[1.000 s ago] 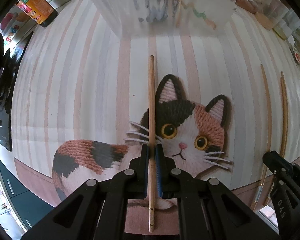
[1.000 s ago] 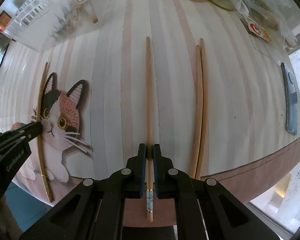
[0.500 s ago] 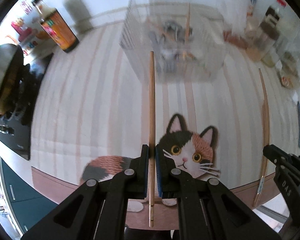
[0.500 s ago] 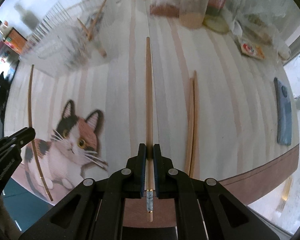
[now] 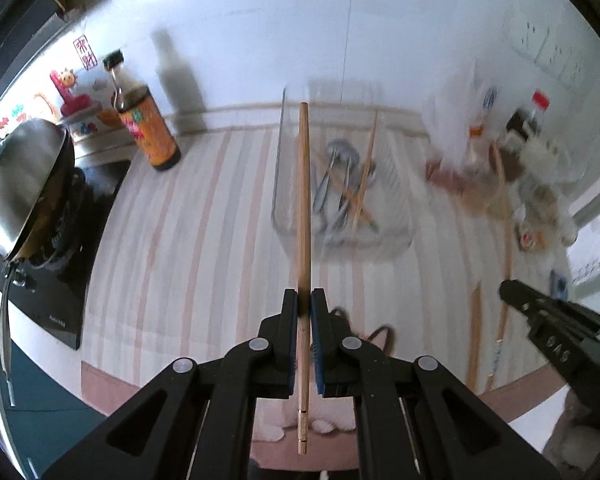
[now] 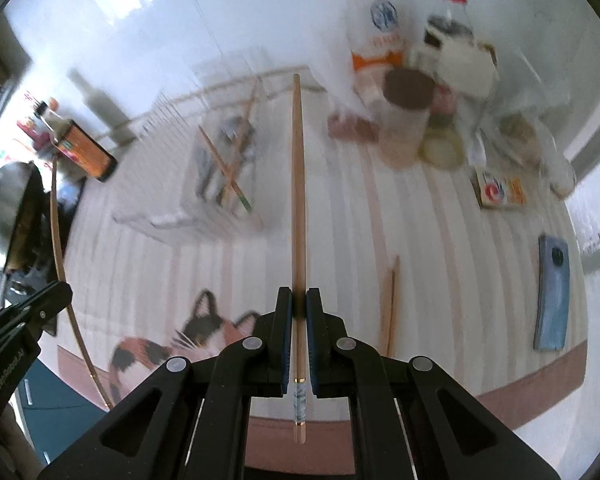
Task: Organize utensils
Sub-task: 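Carry both chopsticks to the clear rack and release them inside, then grasp a chopstick with the right tool while the left tool grasps one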
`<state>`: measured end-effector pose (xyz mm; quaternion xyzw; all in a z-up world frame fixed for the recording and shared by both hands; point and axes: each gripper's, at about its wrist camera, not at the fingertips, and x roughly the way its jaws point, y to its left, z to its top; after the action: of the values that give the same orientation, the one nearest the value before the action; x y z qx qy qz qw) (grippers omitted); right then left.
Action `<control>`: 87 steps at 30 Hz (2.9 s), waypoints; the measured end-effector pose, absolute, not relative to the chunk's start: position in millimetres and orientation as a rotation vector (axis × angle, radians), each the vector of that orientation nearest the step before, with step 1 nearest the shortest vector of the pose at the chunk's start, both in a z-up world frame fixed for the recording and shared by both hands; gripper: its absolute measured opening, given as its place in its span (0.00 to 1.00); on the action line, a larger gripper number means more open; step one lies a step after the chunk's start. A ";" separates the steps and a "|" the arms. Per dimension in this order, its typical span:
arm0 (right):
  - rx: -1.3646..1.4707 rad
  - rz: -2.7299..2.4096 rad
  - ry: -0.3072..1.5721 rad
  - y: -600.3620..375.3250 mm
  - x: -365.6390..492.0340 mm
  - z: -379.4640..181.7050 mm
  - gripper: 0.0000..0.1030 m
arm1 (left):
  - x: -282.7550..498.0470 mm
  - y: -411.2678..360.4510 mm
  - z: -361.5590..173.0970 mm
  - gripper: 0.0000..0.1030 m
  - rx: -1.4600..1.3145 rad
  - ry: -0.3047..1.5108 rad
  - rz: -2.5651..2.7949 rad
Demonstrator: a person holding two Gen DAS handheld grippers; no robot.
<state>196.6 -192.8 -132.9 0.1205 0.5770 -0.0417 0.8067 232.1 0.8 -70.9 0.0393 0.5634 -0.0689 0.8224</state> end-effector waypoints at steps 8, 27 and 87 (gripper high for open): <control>0.290 -0.009 1.163 -185.1 247.5 -100.6 0.07 | 299.1 -1.4 -43.9 0.04 -0.037 1.178 -0.177; 0.388 0.046 1.292 -165.7 400.4 -167.0 0.07 | 440.4 -18.1 -136.5 0.06 -0.040 1.479 -0.227; 0.562 -0.473 1.508 -395.5 64.7 -266.4 0.06 | 165.7 -232.4 -266.7 0.45 0.366 1.652 -0.511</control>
<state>64.7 -395.5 -266.4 0.2491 0.6687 -0.2097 0.6684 165.7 -232.4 -266.7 0.1600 0.7226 -0.2235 0.6342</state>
